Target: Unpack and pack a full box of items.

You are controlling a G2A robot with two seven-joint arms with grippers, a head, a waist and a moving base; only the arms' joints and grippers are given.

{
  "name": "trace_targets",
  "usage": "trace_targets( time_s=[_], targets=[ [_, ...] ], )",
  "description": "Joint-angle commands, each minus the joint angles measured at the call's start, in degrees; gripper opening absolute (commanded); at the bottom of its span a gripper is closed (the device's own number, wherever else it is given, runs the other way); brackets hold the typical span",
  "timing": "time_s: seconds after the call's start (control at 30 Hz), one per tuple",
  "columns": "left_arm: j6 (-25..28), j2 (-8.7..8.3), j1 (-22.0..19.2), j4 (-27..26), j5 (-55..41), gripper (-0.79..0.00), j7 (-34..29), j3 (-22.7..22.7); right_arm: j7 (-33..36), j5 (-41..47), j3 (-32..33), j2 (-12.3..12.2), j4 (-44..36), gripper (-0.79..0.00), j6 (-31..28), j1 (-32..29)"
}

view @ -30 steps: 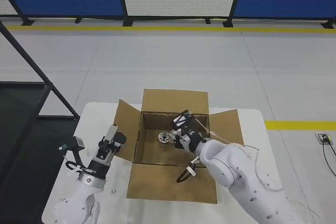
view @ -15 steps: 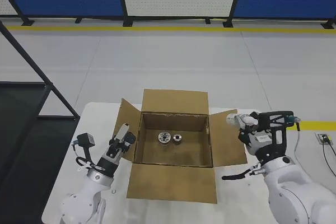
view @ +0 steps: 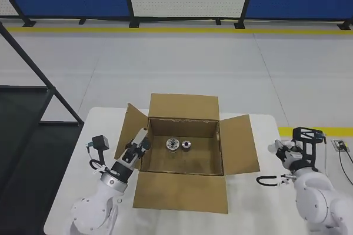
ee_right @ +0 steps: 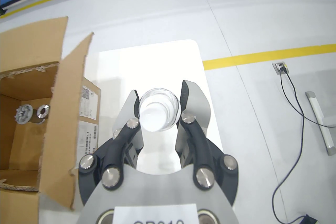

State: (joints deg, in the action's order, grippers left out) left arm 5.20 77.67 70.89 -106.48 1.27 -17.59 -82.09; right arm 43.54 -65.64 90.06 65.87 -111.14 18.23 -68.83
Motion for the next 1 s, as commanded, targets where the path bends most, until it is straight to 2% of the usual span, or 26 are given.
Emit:
trace_targets(
  time_s=[0.0, 0.23, 0.4, 0.7, 0.87, 0.9, 0.93, 0.97],
  targets=[
    [-0.1, -0.01, -0.1, 0.0, 0.1, 0.0, 0.2, 0.3, 1.2, -0.1, -1.1, 0.1, 5.0, -0.785, -0.4, 2.9],
    [-0.4, -0.12, -0.2, 0.0, 0.3, 0.0, 0.8, 0.6, 1.7, 0.0, -4.0, 0.5, 19.8, -0.785, -1.1, 11.1],
    [-0.5, -0.19, 0.0, -0.2, 0.4, 0.0, 1.3, 0.6, 0.3, 0.0, -5.4, 0.8, 26.7, -0.785, -2.1, 14.4],
    [-0.5, -0.32, 0.3, -0.6, 0.9, 0.0, 1.8, 1.0, -2.5, 1.4, -6.3, 1.2, 34.4, -0.785, -4.3, 17.6],
    [-0.6, -0.39, 0.5, -0.8, 1.2, 0.0, 2.0, 1.2, -3.5, 2.1, -6.8, 1.4, 36.1, -0.785, -4.6, 18.3],
    [-0.7, -0.4, 0.5, -0.8, 1.3, 0.0, 2.1, 1.3, -3.7, 2.1, -6.8, 1.4, 36.2, -0.773, -4.7, 18.3],
    [-0.7, -0.42, 0.6, -0.8, 1.3, 0.0, 2.0, 1.3, -3.8, 2.2, -6.8, 1.4, 36.2, -0.57, -4.7, 18.2],
    [-0.7, -0.44, 0.6, -0.9, 1.4, 0.0, 2.0, 1.4, -3.8, 2.4, -6.8, 1.4, 36.2, -0.462, -4.8, 18.1]
  ],
)
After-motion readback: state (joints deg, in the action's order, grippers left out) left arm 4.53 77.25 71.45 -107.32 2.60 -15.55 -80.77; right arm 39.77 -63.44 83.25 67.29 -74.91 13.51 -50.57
